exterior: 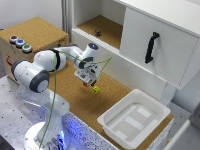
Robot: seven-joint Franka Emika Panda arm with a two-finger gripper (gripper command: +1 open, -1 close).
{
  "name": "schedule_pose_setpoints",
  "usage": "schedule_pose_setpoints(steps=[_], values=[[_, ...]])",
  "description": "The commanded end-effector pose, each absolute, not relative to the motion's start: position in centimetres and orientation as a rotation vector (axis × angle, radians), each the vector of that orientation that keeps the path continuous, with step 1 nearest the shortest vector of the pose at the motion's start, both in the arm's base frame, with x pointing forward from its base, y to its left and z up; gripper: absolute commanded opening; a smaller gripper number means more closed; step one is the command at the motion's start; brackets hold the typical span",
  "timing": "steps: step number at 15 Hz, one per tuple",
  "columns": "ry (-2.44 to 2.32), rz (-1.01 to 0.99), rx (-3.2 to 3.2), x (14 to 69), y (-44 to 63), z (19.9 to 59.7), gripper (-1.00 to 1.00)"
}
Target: Pick up the yellow block
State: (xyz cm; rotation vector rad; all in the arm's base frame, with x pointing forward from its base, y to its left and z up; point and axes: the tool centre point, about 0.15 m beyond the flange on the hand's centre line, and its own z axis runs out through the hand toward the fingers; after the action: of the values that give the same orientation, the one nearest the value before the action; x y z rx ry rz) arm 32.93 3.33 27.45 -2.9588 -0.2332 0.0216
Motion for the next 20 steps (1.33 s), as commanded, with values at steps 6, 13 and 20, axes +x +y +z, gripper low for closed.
schedule_pose_setpoints(steps=[6,13,20], values=[[-0.254,-0.059,-3.008,33.2,-1.6,29.0,1.00],[-0.411,-0.008,-2.993,36.2,-6.6,25.1,1.00],[-0.408,-0.010,-2.998,39.2,-5.8,21.9,1.00]])
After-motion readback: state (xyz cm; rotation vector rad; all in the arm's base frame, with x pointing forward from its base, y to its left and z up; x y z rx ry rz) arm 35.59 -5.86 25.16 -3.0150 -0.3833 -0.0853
